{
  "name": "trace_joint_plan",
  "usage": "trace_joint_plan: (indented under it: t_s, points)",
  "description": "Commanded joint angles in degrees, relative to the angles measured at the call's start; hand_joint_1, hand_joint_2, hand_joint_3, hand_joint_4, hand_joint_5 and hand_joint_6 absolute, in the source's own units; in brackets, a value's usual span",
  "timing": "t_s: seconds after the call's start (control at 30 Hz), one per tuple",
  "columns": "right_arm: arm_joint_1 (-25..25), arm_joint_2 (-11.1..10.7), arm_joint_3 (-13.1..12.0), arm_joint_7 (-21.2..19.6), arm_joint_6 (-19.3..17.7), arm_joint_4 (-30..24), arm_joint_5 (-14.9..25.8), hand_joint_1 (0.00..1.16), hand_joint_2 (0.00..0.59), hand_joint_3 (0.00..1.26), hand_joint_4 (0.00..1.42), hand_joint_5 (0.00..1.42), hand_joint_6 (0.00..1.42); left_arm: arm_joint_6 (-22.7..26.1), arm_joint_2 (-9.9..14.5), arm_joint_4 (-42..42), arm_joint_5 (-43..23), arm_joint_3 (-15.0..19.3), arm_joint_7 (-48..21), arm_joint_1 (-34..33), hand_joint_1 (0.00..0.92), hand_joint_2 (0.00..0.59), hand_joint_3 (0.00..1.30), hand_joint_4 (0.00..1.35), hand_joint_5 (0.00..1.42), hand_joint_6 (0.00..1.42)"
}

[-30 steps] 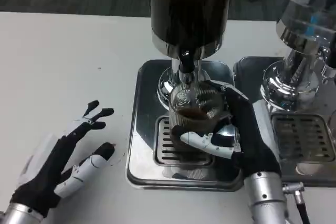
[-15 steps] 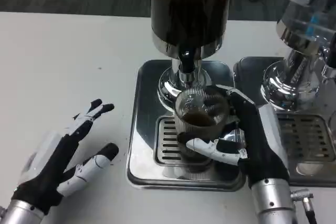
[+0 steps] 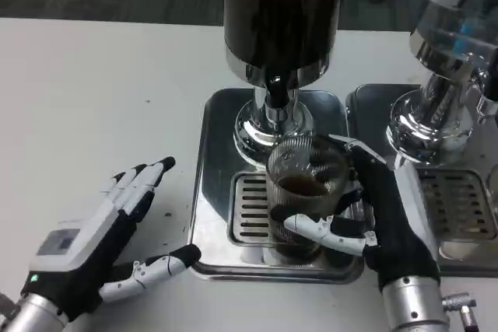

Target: Grasp the cup under the faucet to collect the drink, then remove the cup.

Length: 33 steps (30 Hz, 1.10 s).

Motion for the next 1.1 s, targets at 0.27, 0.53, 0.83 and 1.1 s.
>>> trace_joint_plan:
  t_s: [0.27,0.53,0.83,1.1]
  points:
    - [1.7,-0.1,0.3,0.6,-1.0,-5.0,0.9,1.02,0.214,0.47,0.59,0.83,1.22,2.9,3.2,-3.6,1.4,-1.1,1.7,2.1,0.0,0.136,0.0,0.0,0.0,0.0]
    - [4.9,-0.8,0.2,2.3,0.0,-9.7,0.9,1.02,0.214,0.48,0.59,0.83,1.19,4.3,5.3,-6.3,2.8,-1.0,2.5,3.8,0.0,0.136,0.0,0.0,0.0,0.0]
    - [8.2,-0.7,0.6,2.8,0.6,-13.9,0.8,1.02,0.214,0.49,0.6,0.83,1.19,4.3,6.7,-8.2,3.4,-1.4,2.5,5.2,0.0,0.133,0.0,0.0,0.0,0.0]
    - [11.7,-1.6,1.1,5.4,0.5,-18.2,1.6,1.02,0.214,0.5,0.6,0.84,1.19,5.3,7.4,-10.7,3.5,-1.2,2.9,7.9,0.0,0.132,0.0,0.0,0.0,0.0]
